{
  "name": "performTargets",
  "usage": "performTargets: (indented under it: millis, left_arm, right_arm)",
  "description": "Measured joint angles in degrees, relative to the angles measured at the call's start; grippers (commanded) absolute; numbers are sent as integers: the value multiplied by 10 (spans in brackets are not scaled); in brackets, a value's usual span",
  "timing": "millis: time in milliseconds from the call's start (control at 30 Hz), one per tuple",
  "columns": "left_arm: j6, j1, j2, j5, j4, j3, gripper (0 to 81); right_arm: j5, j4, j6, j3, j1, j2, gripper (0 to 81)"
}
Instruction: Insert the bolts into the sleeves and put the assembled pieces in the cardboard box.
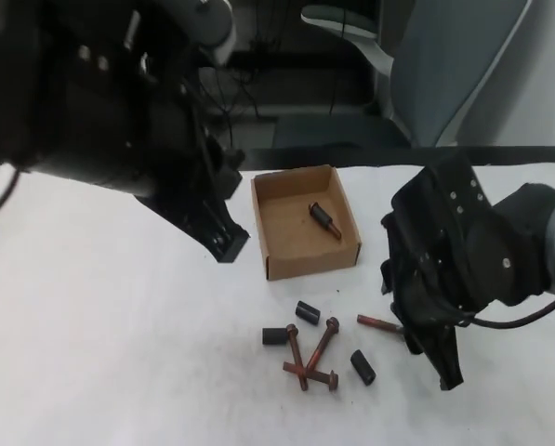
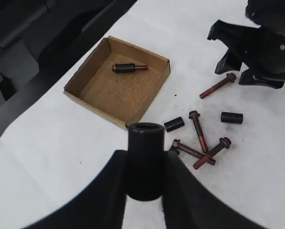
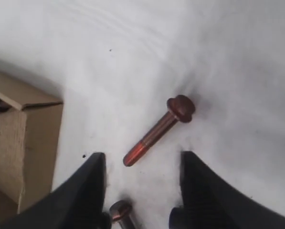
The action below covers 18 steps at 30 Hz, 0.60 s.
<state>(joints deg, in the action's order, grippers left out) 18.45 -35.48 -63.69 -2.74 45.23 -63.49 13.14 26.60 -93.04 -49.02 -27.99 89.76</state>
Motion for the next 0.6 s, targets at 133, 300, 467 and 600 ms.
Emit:
performTargets:
  millis: [133,300,467,600]
  left_arm:
    - [0,0,21,0,1,0,18]
    - [0,0,31,0,2,0,18]
    - [0,0,31,0,2,0,18]
    - [0,0,31,0,2,0,18]
  right_arm:
    - [8,30,0,0,6,5,468]
    - [11,45,0,0,6,25,468]
    - [11,19,0,0,6,56,468]
    - [11,12,0,-2,8,69,468]
